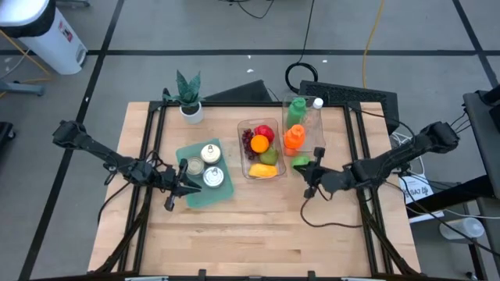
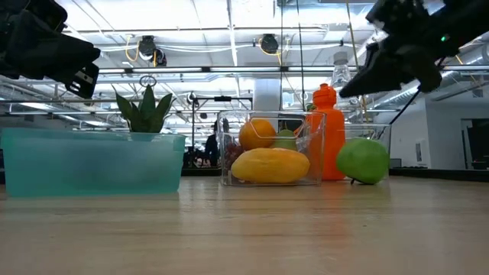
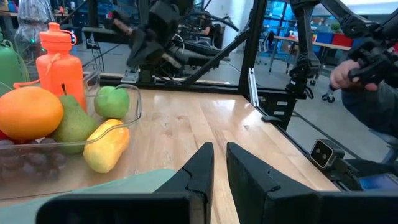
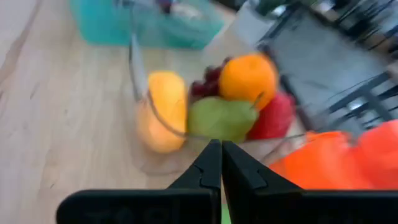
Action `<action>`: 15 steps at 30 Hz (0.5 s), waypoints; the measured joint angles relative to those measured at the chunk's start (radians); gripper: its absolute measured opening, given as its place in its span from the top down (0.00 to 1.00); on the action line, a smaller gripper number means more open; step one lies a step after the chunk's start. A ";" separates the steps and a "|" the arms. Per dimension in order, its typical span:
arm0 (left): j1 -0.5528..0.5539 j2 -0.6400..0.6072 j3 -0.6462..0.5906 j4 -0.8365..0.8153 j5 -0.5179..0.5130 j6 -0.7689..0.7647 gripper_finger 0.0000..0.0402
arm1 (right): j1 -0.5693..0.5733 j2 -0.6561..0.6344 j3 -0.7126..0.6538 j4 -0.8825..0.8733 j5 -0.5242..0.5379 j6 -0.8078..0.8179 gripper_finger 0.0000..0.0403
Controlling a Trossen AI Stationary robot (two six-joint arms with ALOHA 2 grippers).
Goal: Pick & Place Food Item
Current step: Put the green apple into the bottom transparent bin
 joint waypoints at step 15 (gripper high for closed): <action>0.000 0.000 0.000 -0.002 0.003 -0.003 0.87 | -0.202 0.171 0.008 -0.141 -0.245 0.112 1.00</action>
